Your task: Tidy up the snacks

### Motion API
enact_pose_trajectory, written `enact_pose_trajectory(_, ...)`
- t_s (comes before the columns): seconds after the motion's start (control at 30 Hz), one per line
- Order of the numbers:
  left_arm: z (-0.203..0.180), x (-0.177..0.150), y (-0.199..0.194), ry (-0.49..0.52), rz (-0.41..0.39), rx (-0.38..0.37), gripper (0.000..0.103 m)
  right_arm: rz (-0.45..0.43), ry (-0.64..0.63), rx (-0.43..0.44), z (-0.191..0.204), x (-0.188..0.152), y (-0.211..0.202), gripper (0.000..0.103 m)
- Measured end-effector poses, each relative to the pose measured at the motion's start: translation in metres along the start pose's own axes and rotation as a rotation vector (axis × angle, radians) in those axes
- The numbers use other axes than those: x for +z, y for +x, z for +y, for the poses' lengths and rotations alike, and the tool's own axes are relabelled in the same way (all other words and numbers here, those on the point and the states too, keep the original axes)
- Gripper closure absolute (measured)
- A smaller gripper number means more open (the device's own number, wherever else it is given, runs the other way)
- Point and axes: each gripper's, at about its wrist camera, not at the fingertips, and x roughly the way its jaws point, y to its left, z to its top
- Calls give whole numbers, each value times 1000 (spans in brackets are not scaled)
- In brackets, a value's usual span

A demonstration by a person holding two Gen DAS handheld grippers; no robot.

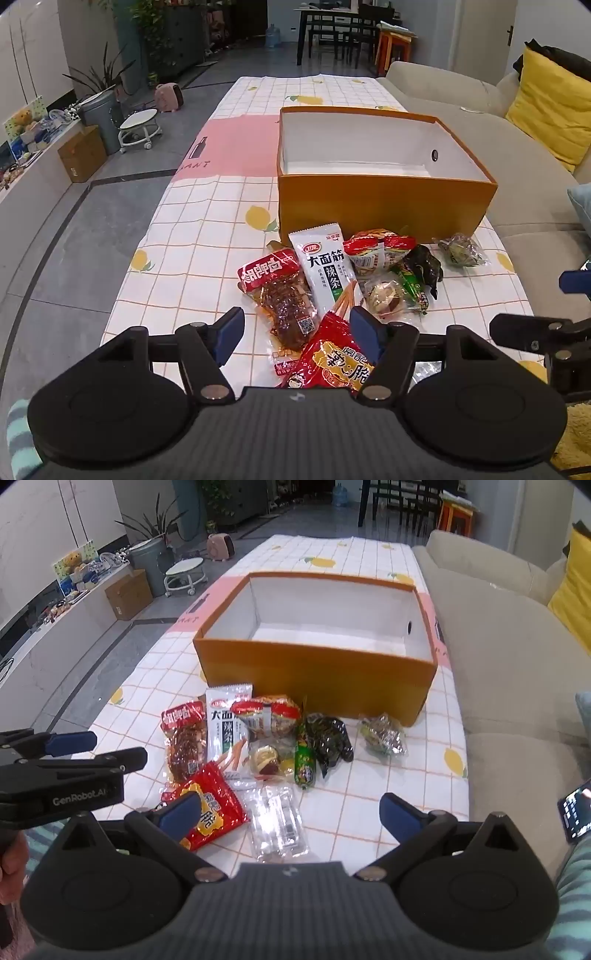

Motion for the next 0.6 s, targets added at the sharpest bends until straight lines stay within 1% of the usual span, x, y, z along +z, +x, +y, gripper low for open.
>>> enact_pose_trajectory(0.07, 1, 1, 0, -1, 11, 2, 26, -1, -6, -1, 2, -1, 1, 4)
enact_pose_trajectory(0.13, 3, -1, 0, -12, 2, -4, 26, 8, -3, 8, 5, -3, 4, 4)
enact_pose_trajectory(0.17, 2, -1, -2, -9, -1, 4, 26, -4, 0, 18, 3, 0, -3, 4)
enact_pose_trajectory(0.2, 3, -1, -2, -15, 1, 2, 26, 7, 4, 25, 1, 2, -1, 4)
enact_pose_trajectory(0.23, 3, -2, -2, -20, 2, 6, 26, -11, 4, 20, 3, -1, -4, 4)
enact_pose_trajectory(0.3, 2, -3, 2, -21, 8, 12, 26, -15, -6, 4, 4, 1, -7, 4)
enact_pose_trajectory(0.37, 2, -3, 2, -22, 11, 14, 26, -34, -41, -30, 10, -1, -6, 4)
enact_pose_trajectory(0.6, 2, -4, 3, -24, 15, 8, 26, -54, -58, -35, 12, -4, -10, 4)
